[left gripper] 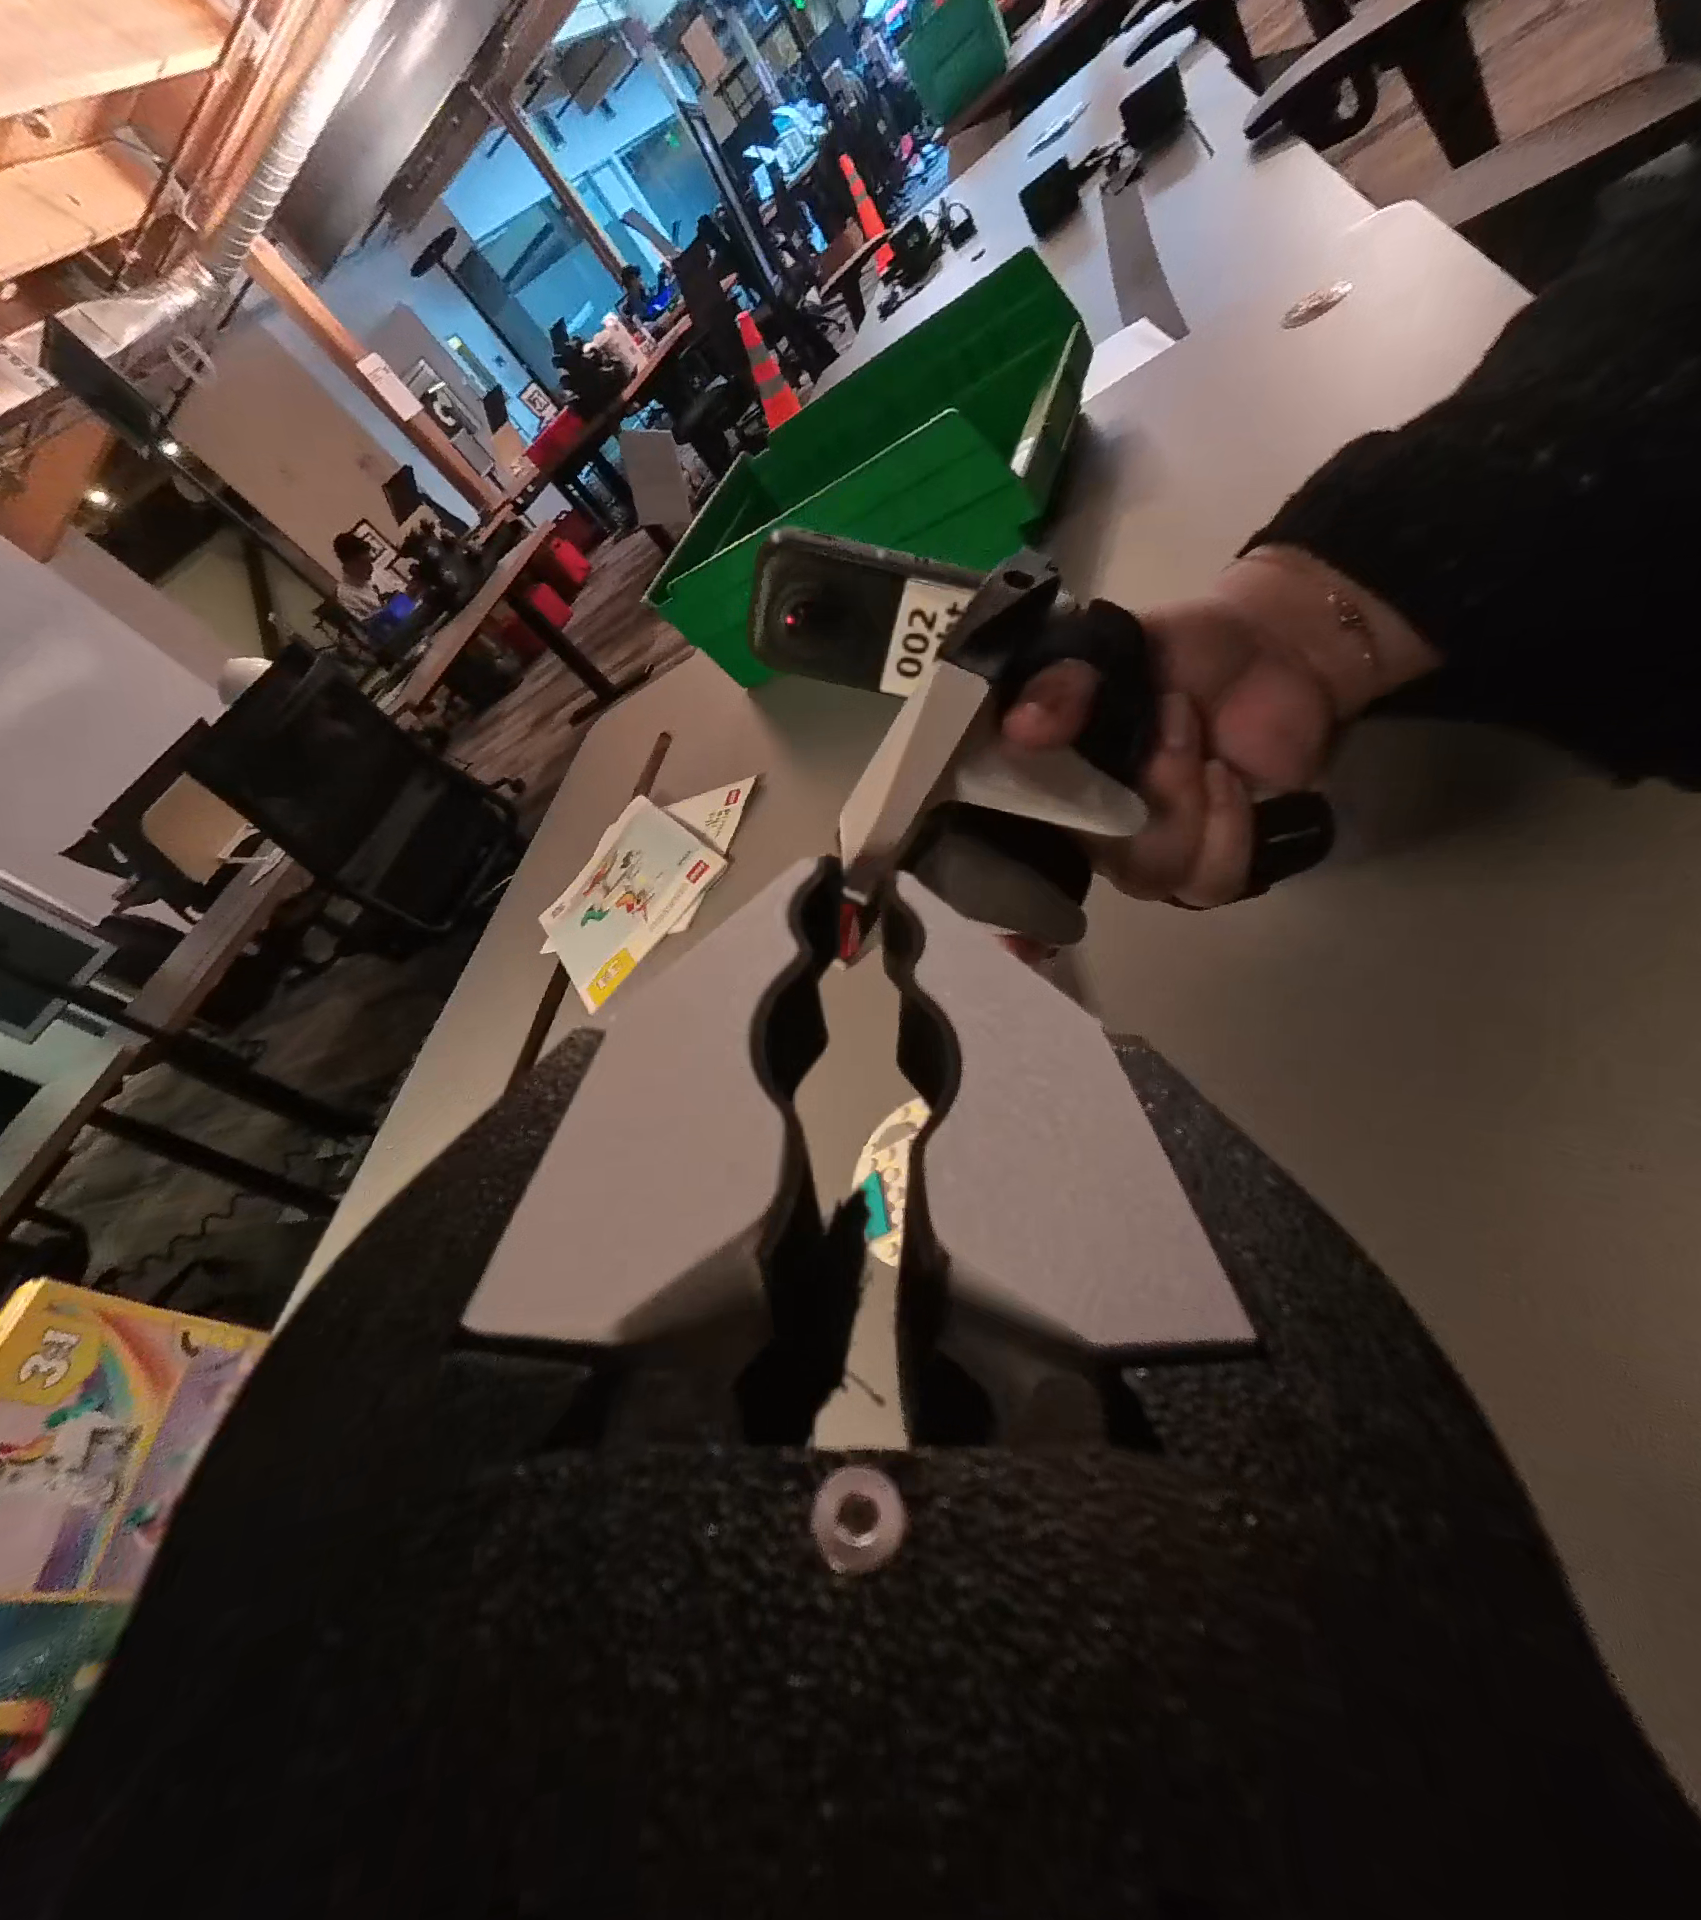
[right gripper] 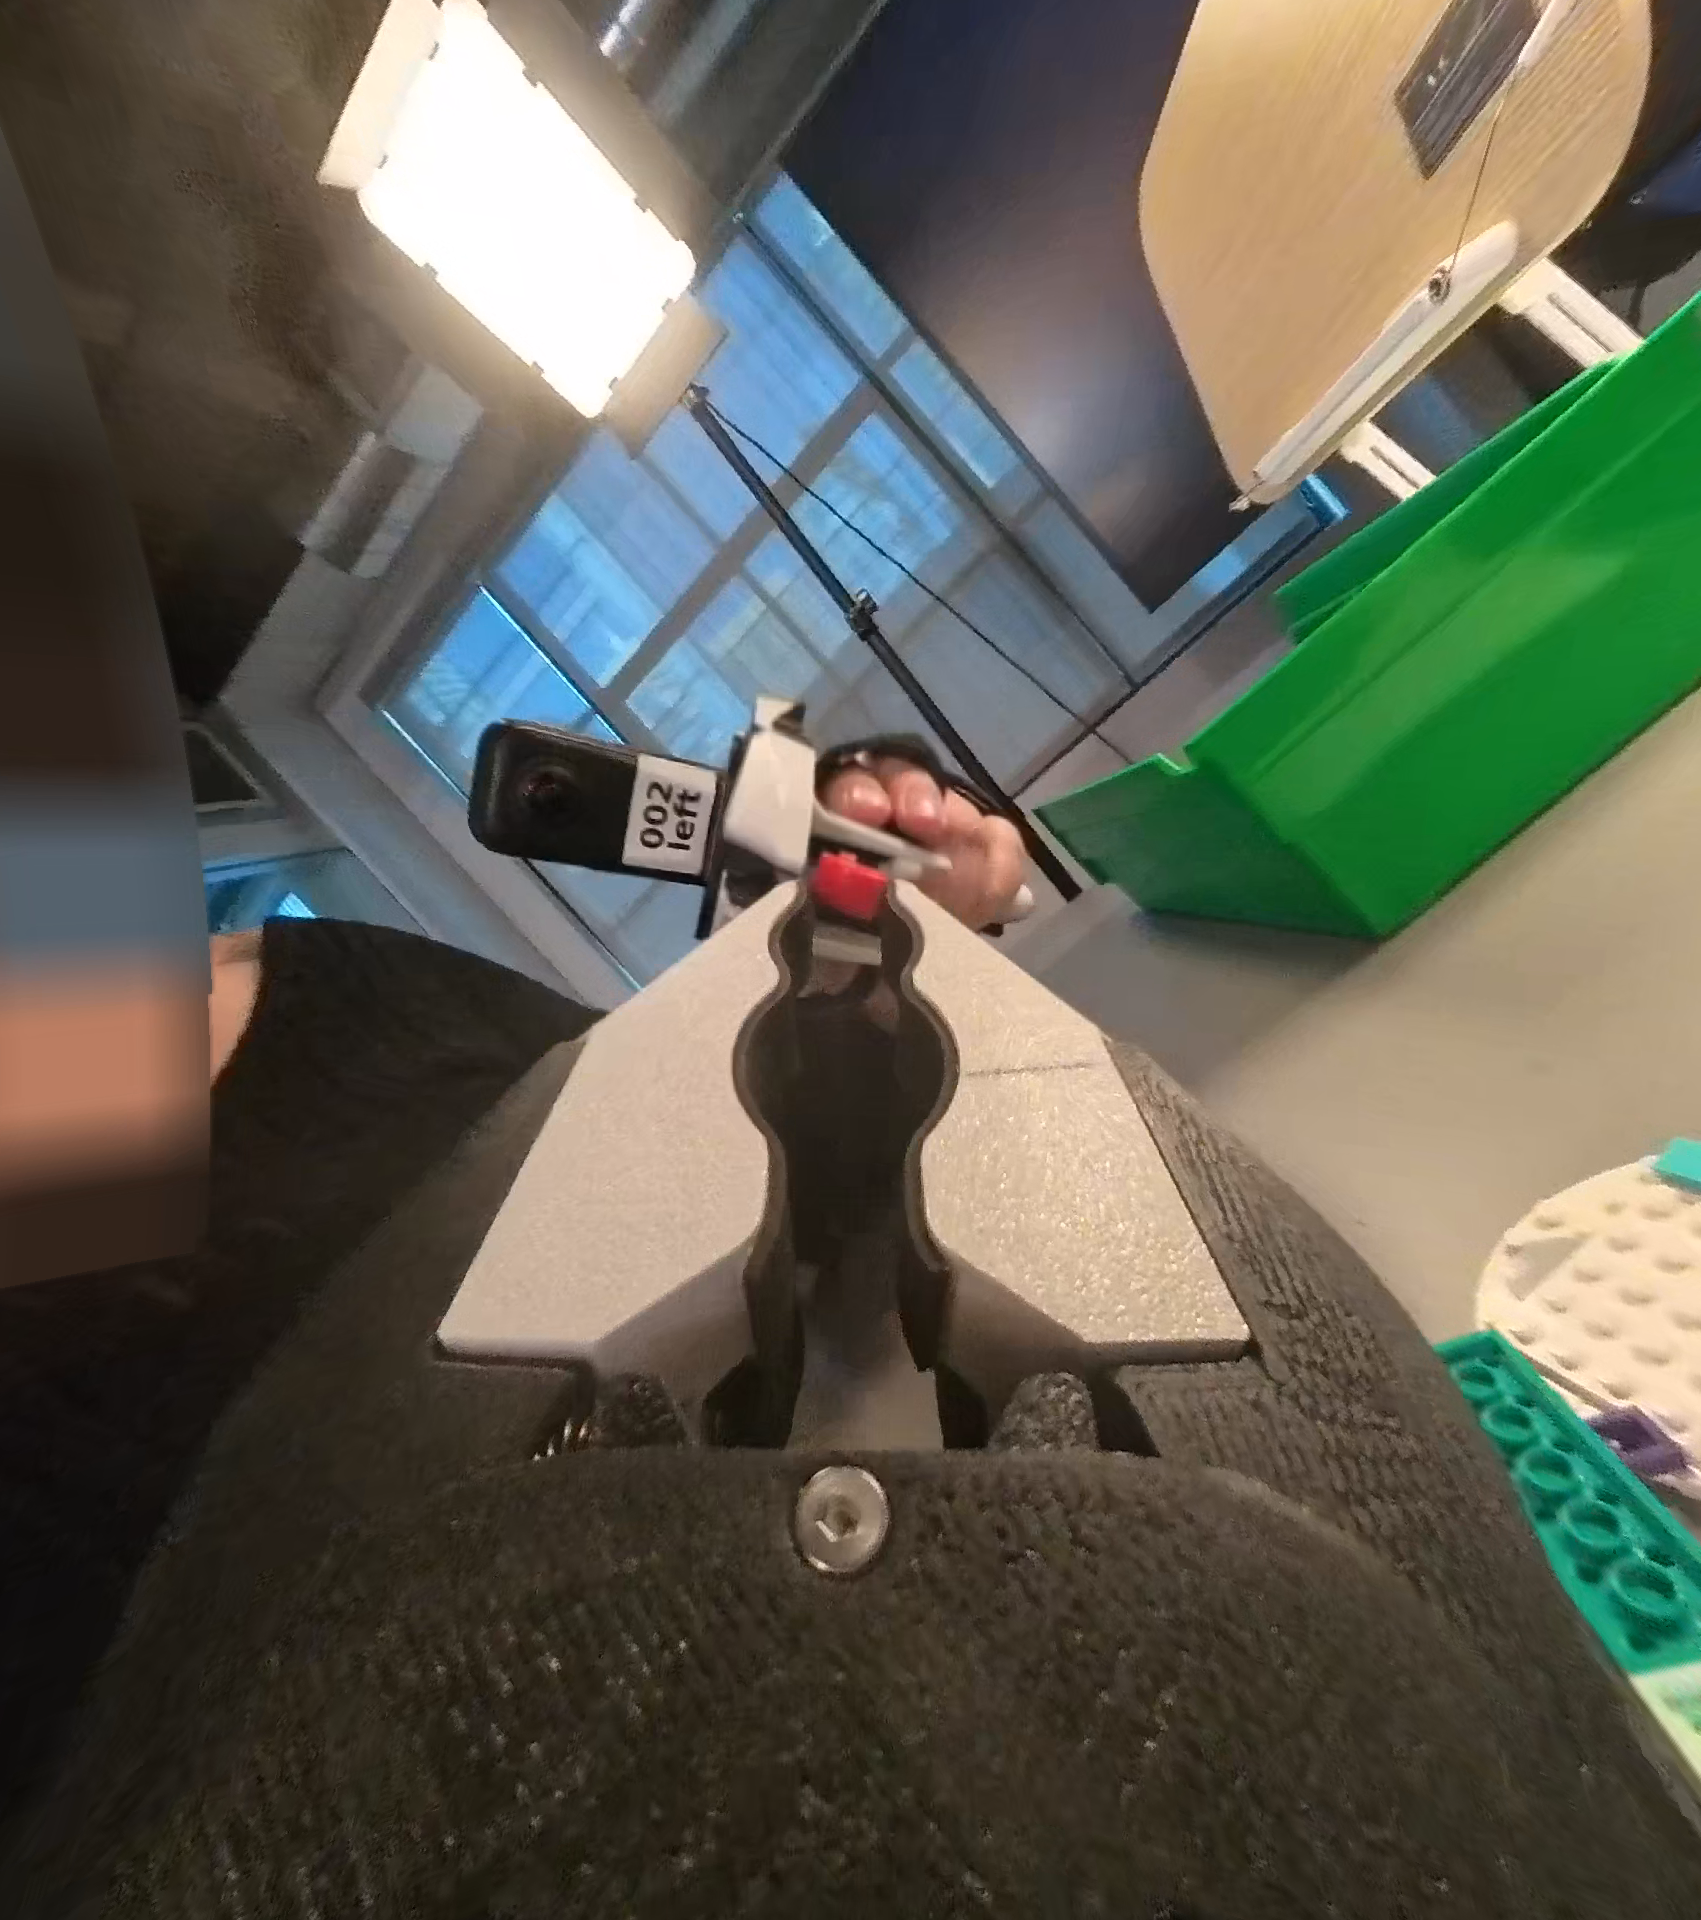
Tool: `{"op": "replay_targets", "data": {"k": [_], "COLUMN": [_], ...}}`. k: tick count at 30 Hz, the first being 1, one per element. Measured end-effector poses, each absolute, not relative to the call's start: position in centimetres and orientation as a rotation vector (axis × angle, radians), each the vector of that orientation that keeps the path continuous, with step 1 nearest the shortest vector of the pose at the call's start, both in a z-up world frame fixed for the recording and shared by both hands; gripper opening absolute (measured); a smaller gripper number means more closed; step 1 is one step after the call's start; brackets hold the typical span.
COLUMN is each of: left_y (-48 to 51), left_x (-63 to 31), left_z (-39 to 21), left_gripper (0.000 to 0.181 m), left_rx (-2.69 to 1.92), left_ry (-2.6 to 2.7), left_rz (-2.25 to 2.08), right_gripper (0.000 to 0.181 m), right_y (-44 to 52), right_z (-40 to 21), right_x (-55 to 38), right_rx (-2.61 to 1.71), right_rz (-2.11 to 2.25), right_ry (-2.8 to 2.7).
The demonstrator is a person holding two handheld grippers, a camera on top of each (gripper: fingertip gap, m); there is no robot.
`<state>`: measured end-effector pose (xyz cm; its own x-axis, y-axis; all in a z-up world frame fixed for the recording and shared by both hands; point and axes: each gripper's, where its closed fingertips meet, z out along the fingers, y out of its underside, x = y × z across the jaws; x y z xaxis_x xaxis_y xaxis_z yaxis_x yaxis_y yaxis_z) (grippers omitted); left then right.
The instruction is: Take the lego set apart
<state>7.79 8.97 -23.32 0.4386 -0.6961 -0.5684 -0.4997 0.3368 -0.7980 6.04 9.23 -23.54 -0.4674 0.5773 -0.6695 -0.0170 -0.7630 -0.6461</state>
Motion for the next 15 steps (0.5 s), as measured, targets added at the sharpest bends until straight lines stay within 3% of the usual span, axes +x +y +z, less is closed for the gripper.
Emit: {"op": "replay_targets", "data": {"k": [3,6,8,15], "left_y": [9.1,9.8,9.5,9.1], "left_x": [7.7,7.2,7.4,7.5], "left_z": [-23.4,-23.9,-23.7,-23.5], "left_gripper": [0.006,0.029,0.007,0.006], "left_rx": [-1.32,-1.362,-1.343,-1.371], "left_ry": [1.199,1.184,1.178,1.152], "left_rz": [-0.171,-0.137,-0.172,-0.256], "right_gripper": [0.01,0.01,0.01,0.01], "right_y": [9.2,9.0,8.7,8.3], "right_z": [-23.6,-23.1,-23.0,-22.6], "right_x": [6.1,6.4,6.5,6.5], "right_rx": [-1.363,-1.338,-1.326,-1.319], "right_rz": [2.297,2.347,2.359,2.371], "right_ry": [-0.815,-0.807,-0.828,-0.839]}}
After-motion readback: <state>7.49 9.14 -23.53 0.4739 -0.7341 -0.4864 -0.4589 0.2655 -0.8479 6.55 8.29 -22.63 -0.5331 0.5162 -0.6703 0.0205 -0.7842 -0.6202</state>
